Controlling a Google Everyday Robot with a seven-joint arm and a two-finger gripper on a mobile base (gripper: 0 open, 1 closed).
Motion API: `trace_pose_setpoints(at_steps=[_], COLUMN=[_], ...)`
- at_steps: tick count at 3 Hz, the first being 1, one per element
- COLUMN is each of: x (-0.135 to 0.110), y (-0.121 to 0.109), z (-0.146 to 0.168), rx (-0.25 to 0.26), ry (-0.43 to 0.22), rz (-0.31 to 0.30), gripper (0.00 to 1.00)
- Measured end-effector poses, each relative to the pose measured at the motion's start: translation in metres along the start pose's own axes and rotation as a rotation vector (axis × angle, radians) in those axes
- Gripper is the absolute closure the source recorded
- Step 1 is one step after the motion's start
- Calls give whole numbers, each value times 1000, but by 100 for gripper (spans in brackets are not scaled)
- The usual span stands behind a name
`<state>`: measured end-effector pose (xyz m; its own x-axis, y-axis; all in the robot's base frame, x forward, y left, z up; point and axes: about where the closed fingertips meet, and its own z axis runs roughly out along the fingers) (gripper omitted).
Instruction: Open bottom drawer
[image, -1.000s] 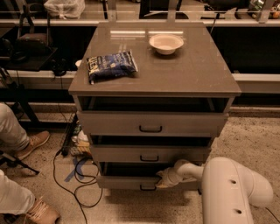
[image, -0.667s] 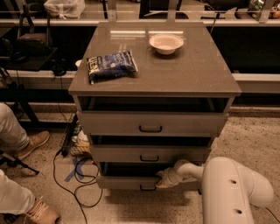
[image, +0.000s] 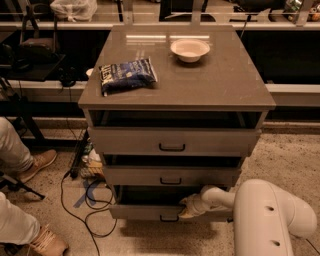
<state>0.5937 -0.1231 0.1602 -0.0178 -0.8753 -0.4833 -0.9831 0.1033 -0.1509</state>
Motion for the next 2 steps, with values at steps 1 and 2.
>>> trace_pose_setpoints(at_steps=[1,2], x=[2,4], y=[10,23], z=[-3,-6], rx=[4,3], ry=[-4,-12], rz=[12,26], gripper=[100,100])
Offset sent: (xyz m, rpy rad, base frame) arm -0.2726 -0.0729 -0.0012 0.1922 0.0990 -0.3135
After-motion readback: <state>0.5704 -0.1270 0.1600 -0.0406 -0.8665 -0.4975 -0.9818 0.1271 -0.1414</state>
